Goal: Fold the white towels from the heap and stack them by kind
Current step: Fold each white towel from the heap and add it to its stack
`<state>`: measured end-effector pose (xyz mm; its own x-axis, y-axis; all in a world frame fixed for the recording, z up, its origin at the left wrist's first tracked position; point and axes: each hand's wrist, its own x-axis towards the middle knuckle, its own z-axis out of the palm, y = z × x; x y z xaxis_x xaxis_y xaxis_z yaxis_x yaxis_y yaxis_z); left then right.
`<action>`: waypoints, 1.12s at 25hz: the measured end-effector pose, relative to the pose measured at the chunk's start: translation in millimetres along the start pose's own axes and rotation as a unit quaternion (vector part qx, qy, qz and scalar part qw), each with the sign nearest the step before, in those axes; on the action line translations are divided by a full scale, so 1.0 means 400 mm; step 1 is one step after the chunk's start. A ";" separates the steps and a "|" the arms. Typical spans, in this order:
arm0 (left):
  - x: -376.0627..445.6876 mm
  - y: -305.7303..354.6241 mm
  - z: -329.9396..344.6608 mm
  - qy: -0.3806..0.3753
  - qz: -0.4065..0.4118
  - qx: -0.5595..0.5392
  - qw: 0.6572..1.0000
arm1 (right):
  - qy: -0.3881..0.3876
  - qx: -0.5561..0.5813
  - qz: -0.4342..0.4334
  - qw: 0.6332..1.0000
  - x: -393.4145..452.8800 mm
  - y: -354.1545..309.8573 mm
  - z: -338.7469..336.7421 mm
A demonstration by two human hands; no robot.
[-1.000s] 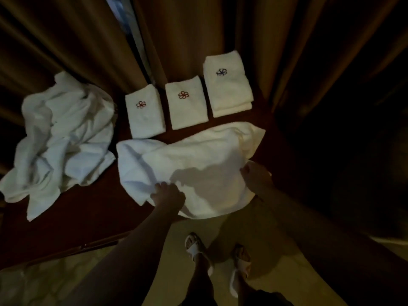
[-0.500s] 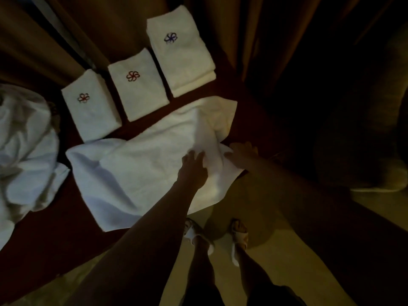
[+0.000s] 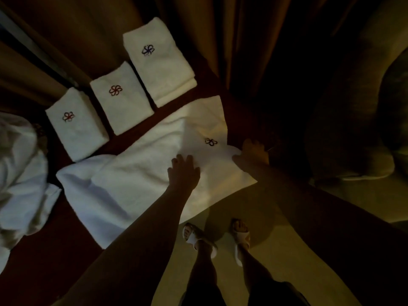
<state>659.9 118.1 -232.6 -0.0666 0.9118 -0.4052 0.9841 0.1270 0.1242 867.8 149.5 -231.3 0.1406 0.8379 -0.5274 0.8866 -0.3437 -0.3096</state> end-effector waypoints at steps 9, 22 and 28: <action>0.057 -0.048 0.032 -0.028 0.111 0.030 0.993 | -0.070 0.233 0.048 0.969 0.151 -0.095 0.015; -0.158 -0.222 0.035 0.066 -0.114 -0.179 0.975 | -0.062 -0.021 -0.361 0.930 -0.078 -0.213 0.173; -0.215 -0.342 0.095 0.063 -0.038 -0.157 0.985 | -0.040 -0.127 -0.452 0.882 -0.033 -0.251 0.237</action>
<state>537.3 7.4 -249.0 -0.1771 0.9338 -0.3109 0.8776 0.2928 0.3796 735.3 132.7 -268.4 -0.6965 0.6852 -0.2132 0.6923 0.5635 -0.4508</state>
